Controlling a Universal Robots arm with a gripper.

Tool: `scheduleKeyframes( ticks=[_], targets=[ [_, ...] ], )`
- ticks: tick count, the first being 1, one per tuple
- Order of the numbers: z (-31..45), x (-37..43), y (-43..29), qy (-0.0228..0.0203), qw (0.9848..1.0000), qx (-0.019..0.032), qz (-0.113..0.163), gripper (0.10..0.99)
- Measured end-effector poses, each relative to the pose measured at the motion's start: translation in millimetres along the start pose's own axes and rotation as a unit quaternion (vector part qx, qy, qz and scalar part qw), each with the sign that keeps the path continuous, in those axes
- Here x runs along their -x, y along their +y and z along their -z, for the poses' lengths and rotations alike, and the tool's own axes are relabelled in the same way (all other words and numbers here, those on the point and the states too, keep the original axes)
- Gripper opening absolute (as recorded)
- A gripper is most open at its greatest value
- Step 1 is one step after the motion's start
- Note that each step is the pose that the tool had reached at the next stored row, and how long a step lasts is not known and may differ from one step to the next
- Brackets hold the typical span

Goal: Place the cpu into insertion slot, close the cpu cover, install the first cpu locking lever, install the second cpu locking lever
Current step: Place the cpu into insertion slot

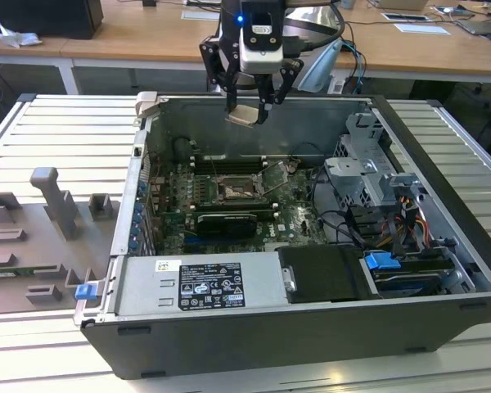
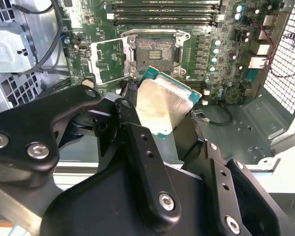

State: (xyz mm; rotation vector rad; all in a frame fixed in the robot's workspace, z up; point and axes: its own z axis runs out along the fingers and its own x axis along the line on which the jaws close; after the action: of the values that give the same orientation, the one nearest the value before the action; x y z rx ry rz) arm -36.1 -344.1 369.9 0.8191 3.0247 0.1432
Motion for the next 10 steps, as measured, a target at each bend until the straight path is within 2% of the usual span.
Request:
scheduleKeyframes(
  ticks=[10],
  targets=[
    [-0.2,0.0,0.0,-0.0022,0.9997,0.0005,-0.024,0.537]
  ],
)
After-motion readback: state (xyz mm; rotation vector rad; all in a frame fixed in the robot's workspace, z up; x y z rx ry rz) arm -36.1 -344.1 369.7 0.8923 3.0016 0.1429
